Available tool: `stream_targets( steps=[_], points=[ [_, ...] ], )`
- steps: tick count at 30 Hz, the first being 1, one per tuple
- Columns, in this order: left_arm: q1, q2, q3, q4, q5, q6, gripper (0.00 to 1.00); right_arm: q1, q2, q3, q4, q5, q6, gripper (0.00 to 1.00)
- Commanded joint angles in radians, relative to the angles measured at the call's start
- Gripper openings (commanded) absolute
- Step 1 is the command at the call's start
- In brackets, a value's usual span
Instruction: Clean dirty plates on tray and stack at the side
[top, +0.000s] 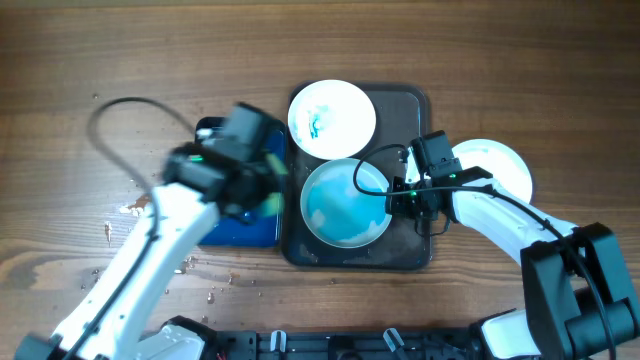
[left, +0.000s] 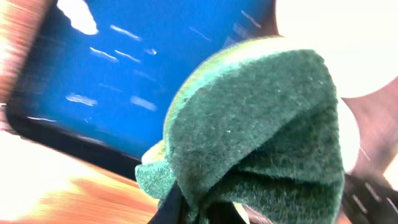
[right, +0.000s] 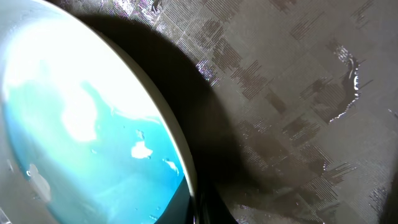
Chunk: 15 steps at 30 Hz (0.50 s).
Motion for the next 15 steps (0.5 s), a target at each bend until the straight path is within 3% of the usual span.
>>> stream_targets(
  steps=[1,4,7,8,9,11,13,15],
  points=[
    [0.179,0.024,-0.061,0.014,-0.164,0.132,0.04,0.001,0.049,-0.032,-0.026,0.067,0.000,0.04],
    [0.320,0.113,-0.214,0.171,-0.101,0.178,0.04,0.001,0.049,-0.032,-0.032,0.058,-0.003,0.04],
    [0.393,0.173,-0.225,0.200,-0.073,0.212,0.04,0.001,0.004,0.011,-0.127,0.050,-0.054,0.04],
    [0.403,0.172,-0.224,0.208,-0.073,0.226,0.11,0.001,-0.024,0.028,-0.157,0.063,-0.057,0.04],
    [0.415,0.171,-0.224,0.209,-0.073,0.225,0.30,0.001,-0.092,0.074,-0.218,0.078,-0.081,0.04],
    [0.426,0.171,-0.224,0.208,-0.041,0.225,0.34,0.001,-0.194,0.161,-0.310,0.079,-0.134,0.04],
    [0.426,0.171,-0.224,0.209,0.026,0.225,0.68,0.002,-0.260,0.268,-0.393,0.103,-0.158,0.04],
    [0.426,0.171,-0.220,0.207,0.096,0.225,0.78,0.020,-0.270,0.381,-0.432,0.153,-0.165,0.04]
  ],
)
